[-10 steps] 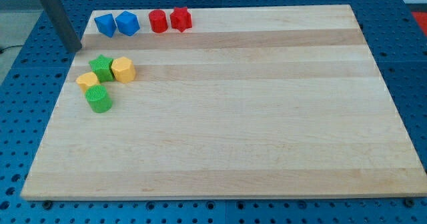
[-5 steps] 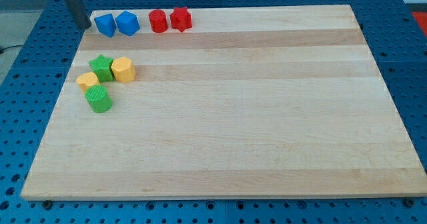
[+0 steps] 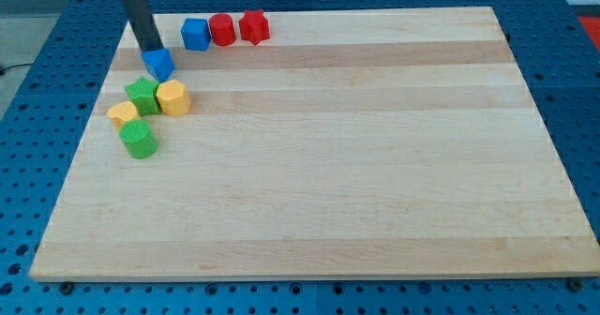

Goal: Place the blue triangle below the blue cube

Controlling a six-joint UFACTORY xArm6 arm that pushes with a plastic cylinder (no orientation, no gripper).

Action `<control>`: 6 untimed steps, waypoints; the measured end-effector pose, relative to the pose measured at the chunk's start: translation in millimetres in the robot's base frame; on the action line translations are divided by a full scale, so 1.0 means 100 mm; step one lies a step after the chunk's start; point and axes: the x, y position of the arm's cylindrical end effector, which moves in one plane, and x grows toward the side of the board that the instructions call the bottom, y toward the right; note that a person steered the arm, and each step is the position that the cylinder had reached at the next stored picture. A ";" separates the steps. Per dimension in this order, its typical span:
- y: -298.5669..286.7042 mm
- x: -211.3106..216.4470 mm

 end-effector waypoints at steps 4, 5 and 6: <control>0.76 0.30; 0.79 0.21; 1.00 0.29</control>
